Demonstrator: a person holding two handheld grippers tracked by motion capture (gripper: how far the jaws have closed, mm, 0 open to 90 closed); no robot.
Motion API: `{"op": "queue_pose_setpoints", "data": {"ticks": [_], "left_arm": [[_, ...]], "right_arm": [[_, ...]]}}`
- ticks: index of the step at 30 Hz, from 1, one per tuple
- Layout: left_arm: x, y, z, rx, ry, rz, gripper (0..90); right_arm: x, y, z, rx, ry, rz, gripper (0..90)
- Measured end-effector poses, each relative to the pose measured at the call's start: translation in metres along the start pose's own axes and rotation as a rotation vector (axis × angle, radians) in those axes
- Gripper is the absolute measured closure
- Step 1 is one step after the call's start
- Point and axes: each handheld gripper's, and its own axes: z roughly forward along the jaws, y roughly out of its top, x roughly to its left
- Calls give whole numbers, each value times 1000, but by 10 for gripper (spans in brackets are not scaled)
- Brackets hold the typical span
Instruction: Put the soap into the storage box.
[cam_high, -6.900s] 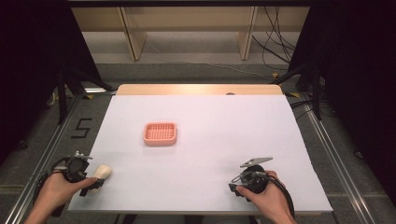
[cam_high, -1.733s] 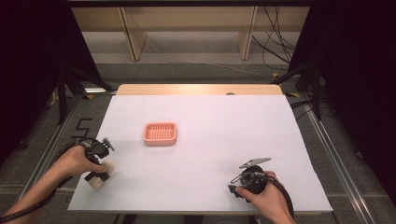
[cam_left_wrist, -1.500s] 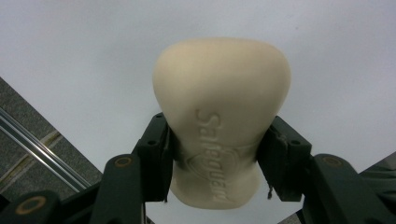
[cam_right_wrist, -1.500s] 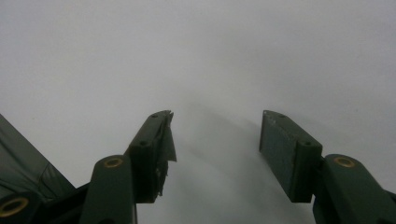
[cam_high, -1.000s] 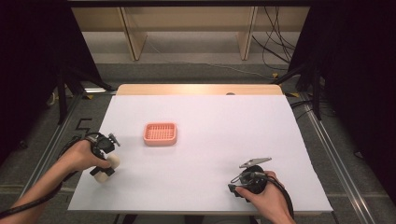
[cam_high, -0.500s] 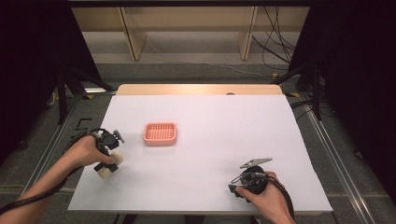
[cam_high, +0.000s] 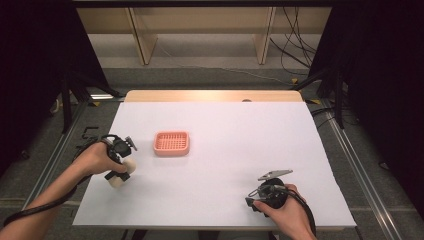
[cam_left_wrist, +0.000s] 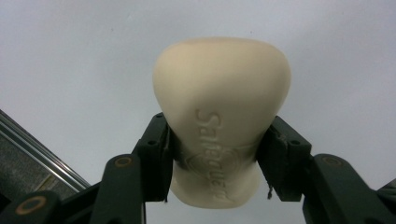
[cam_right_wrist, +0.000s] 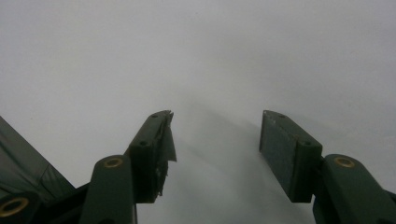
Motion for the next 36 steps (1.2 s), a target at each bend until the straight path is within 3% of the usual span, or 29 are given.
{"op": "queue_pose_setpoints", "data": {"ticks": [1, 2, 5, 11, 12, 13, 16, 17, 19, 21, 22, 23, 24, 26, 31, 36], "left_arm": [[-1, 1, 0, -3, -5, -13, 490], [0, 3, 0, -4, -1, 8, 490], [-2, 5, -1, -6, -6, -7, 490], [-3, 12, -3, -5, -4, 9, 490], [-2, 13, -3, -11, 5, 35, 490], [-4, 13, -4, -12, -2, 6, 490], [-1, 17, -5, -12, 8, 46, 491], [-3, 17, -6, -9, -1, 14, 491], [-1, 19, -7, -15, 11, 51, 490], [-2, 21, -8, -17, 8, 48, 490], [-2, 22, -8, -16, 11, 57, 490], [-4, 23, -8, -21, 7, 35, 490], [-2, 24, -8, -21, 11, 58, 491], [-4, 25, -8, -18, 6, 38, 490], [-3, 31, -9, -11, 20, 74, 490], [-3, 35, -9, -18, 21, 74, 490]], "right_arm": [[0, 0, 0, -1, -5, -1, 443], [0, 0, 0, 0, -5, 1, 443], [-1, 0, 0, 2, -2, -1, 443], [-2, -1, -1, -5, -6, -14, 443], [-3, -1, 0, -11, -3, -24, 443], [-1, -2, -2, 1, -3, -2, 443], [-2, -2, -2, -6, -6, -10, 443], [-2, -2, -1, -8, -3, -17, 443], [-2, -2, 0, -5, -15, -6, 443], [-1, -2, -2, 1, -3, 1, 443], [-2, -2, -1, -11, -6, -20, 443], [-1, -2, -2, -2, -5, -6, 442], [-1, -2, -1, -2, -5, -6, 442], [-1, -2, -1, -2, -3, -5, 443], [-1, -2, -2, -2, -5, 7, 443], [-1, -3, -2, -2, -4, 8, 443]]}}
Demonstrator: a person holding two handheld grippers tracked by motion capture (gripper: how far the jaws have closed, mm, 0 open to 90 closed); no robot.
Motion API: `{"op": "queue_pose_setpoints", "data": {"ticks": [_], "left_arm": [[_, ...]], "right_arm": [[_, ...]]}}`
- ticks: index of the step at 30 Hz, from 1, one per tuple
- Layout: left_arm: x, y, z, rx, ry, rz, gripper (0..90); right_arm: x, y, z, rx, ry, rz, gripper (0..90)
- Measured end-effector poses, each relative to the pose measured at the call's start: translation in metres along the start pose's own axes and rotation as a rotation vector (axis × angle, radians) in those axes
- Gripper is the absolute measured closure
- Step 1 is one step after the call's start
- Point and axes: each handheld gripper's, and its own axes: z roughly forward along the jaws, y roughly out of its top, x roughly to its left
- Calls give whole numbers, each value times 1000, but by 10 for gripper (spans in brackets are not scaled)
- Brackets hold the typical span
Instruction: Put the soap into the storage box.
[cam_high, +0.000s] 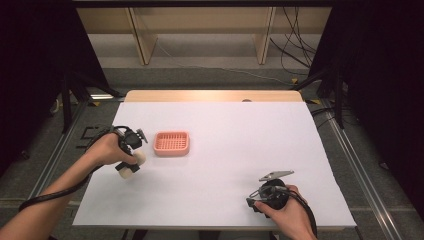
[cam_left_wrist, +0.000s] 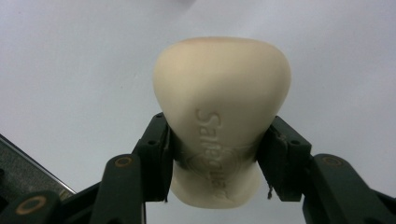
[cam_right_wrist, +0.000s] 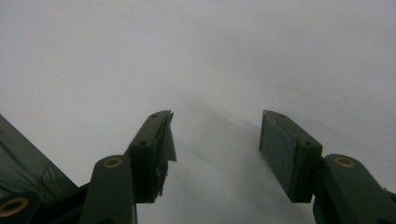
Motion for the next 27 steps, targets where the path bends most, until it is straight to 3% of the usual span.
{"op": "queue_pose_setpoints", "data": {"ticks": [2, 3, 5, 6, 11, 25, 27], "left_arm": [[-1, 1, 0, -4, -2, -10, 490], [1, 2, -1, 0, 2, 4, 490], [0, 3, -1, 0, -4, -17, 490], [2, 5, -2, 0, 3, 12, 490], [2, 9, -3, -9, 5, 1, 490], [3, 24, -7, -8, 16, 42, 491], [2, 25, -7, -14, 17, 31, 491]], "right_arm": [[0, 0, 0, 0, 0, 0, 442], [0, 0, 0, 0, -1, 0, 442], [0, 0, 0, 1, 1, 0, 443], [0, 0, 0, 0, 0, 0, 443], [0, 0, 1, 4, 4, 0, 443], [-1, -1, 1, 8, -9, -9, 443], [-1, -1, 1, 9, -9, -9, 443]]}}
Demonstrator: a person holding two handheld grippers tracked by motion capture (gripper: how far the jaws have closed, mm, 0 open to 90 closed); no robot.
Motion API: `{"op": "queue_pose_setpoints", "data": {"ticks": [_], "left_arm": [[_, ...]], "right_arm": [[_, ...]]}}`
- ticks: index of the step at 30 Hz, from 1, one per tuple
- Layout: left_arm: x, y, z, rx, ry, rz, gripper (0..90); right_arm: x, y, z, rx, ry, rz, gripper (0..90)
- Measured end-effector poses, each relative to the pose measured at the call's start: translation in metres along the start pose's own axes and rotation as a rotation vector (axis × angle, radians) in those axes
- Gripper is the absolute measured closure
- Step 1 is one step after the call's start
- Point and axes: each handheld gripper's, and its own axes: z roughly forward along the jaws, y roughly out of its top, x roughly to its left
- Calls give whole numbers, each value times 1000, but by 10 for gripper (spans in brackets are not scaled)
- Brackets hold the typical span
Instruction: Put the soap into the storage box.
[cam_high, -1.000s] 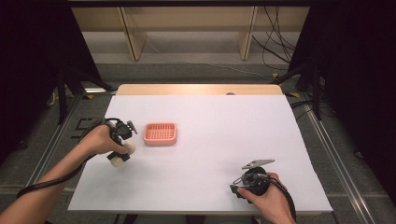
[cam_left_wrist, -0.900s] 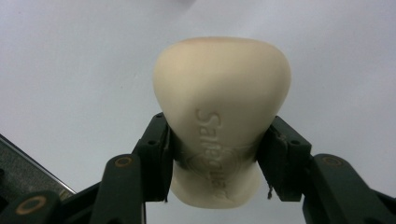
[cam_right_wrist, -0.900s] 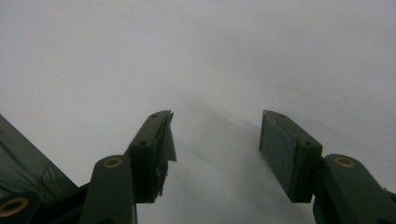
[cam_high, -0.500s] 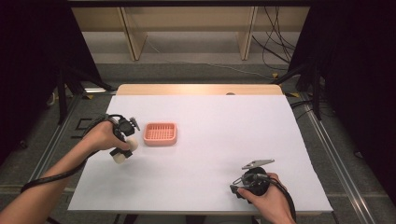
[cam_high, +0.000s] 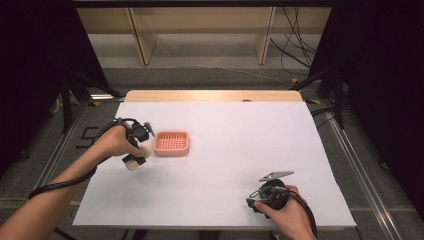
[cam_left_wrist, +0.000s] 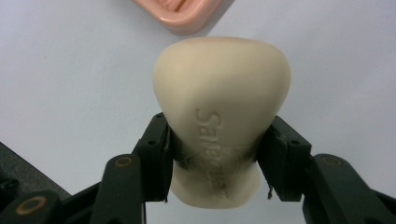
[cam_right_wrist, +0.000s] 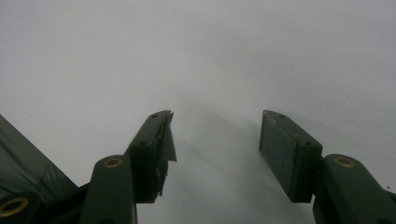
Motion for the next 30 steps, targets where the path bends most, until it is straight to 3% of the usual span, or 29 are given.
{"op": "queue_pose_setpoints", "data": {"ticks": [14, 15, 30], "left_arm": [[2, 14, -4, -13, 6, 18, 491], [4, 16, -5, 2, 8, 32, 490], [5, 31, 0, -9, 16, 61, 491]], "right_arm": [[0, 0, 0, -12, 9, 3, 443], [0, -1, -1, -9, 5, 7, 443], [-1, -3, -2, -8, 9, 8, 443]]}}
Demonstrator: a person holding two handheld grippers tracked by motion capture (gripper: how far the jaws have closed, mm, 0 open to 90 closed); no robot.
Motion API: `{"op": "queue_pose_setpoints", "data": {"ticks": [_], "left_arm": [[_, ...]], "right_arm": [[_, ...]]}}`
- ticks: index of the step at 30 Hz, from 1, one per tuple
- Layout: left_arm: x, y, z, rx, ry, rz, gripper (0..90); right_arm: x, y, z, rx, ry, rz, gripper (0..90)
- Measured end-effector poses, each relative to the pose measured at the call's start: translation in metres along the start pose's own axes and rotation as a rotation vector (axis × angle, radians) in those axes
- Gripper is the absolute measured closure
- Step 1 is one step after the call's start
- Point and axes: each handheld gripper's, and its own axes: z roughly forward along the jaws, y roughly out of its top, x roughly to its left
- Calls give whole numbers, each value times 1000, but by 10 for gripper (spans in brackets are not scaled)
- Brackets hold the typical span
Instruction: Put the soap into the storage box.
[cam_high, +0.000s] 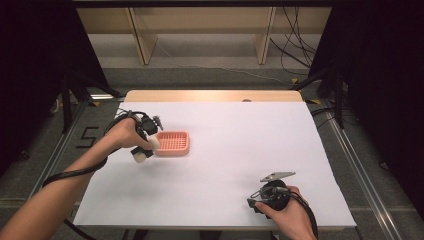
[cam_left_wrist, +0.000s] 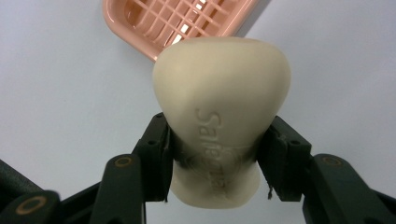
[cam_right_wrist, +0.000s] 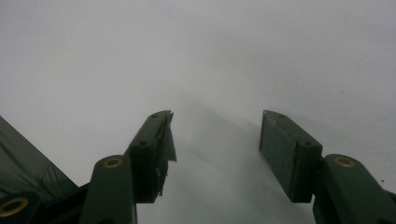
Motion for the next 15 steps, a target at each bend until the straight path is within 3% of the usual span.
{"op": "queue_pose_setpoints", "data": {"ticks": [15], "left_arm": [[6, 11, 4, 4, 4, 4, 491]], "right_arm": [[0, -1, 0, -33, -14, 5, 443]]}}
